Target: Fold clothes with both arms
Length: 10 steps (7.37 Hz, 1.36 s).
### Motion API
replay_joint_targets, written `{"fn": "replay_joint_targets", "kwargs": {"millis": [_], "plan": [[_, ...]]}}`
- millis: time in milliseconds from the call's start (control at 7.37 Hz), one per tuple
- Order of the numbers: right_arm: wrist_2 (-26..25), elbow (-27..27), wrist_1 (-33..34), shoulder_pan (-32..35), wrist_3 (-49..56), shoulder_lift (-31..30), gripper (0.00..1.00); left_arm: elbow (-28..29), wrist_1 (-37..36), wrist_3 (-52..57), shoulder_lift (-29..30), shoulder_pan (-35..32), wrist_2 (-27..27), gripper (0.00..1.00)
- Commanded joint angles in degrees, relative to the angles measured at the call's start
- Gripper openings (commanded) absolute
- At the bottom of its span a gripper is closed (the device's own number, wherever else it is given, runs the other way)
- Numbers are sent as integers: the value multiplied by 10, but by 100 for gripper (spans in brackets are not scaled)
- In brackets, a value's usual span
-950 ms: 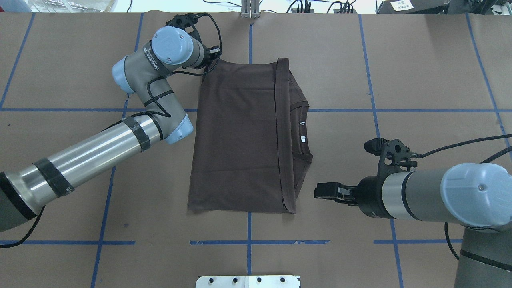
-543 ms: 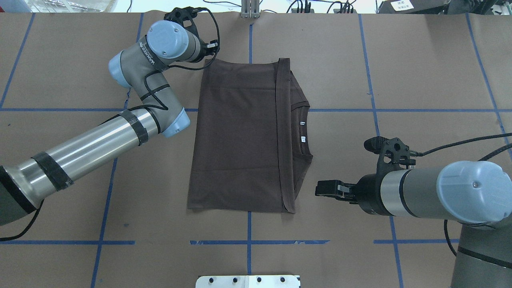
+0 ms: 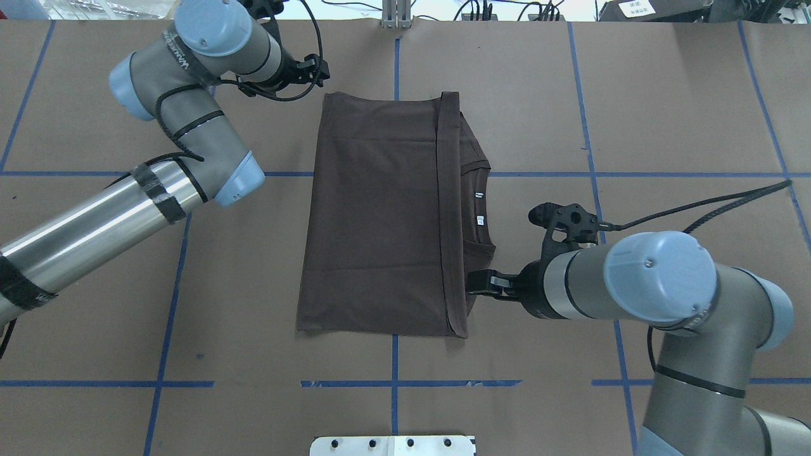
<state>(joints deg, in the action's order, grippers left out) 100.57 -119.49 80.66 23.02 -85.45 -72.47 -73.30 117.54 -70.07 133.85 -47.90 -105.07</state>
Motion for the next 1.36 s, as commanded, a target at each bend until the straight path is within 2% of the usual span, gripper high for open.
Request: {"fn": "replay_joint_targets", "kwargs": {"millis": [0,136,272,679,1222], "plan": [[-1,80,124,-2,57,116,100,-159,-93,3,-68,3,-5,100],[2,116,157,-3,108,136,100,-211,-135,4,-77,4,-5,100],[9,138,180,-4,119,155,100,-228,-157,3,-77,5,-9,100],[19,199,190,-16,157,178,100,-228,-157,3,-78,13,-9,100],[29,204,193,-26,164,169,100,-228,-153,3,-82,14,-9,100]]}}
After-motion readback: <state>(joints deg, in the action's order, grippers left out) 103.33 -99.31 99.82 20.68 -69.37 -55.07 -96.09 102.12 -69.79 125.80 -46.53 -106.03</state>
